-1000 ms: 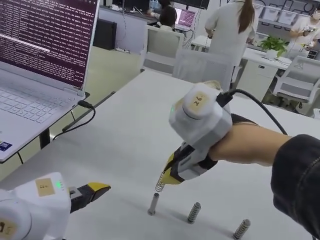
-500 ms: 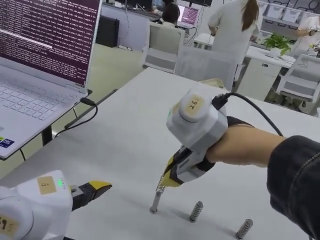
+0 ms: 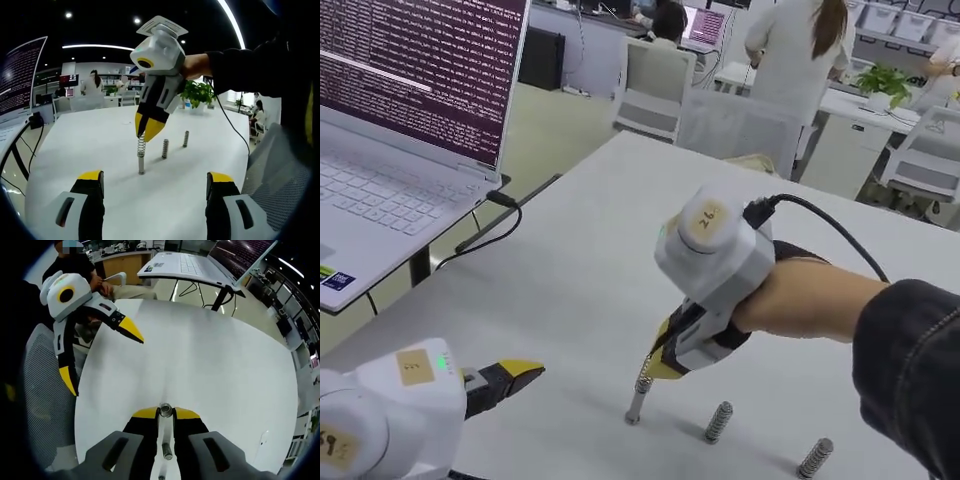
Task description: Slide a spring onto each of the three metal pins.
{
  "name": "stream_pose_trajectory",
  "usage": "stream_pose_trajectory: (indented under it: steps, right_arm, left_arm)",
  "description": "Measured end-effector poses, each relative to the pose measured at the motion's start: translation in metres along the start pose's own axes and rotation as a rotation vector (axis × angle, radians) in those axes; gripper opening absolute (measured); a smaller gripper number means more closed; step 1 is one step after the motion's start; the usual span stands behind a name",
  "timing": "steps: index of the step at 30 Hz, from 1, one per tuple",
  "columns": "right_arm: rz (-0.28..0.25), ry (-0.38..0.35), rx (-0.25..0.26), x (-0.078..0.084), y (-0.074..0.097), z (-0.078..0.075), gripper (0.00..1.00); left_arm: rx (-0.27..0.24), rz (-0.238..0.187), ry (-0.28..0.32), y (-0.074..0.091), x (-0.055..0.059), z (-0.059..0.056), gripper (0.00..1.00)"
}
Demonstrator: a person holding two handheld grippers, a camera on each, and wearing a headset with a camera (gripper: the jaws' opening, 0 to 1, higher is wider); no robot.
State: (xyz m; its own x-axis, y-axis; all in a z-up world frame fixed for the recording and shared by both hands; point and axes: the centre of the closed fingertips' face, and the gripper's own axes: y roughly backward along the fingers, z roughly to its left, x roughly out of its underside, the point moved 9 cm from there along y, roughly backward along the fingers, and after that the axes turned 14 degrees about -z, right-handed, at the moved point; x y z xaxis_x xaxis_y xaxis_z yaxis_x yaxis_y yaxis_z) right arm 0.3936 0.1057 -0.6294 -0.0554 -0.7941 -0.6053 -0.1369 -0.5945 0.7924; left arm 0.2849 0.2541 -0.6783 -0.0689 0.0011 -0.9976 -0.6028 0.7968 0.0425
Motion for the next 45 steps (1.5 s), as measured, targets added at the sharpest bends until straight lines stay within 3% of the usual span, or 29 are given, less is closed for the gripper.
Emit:
stream_pose_trajectory:
  steps: [23, 45]
  right_arm:
    - [0.007, -0.006, -0.007, 0.012, -0.02, 0.001, 0.08]
    - [0.027, -0.027, 0.019, 0.028, -0.036, -0.003, 0.08]
  left_arm:
    - [-0.003, 0.013, 0.013, 0.0, 0.007, 0.0, 0.81]
    - [-0.004, 0.023, 0.02, 0.001, 0.009, 0.0, 0.81]
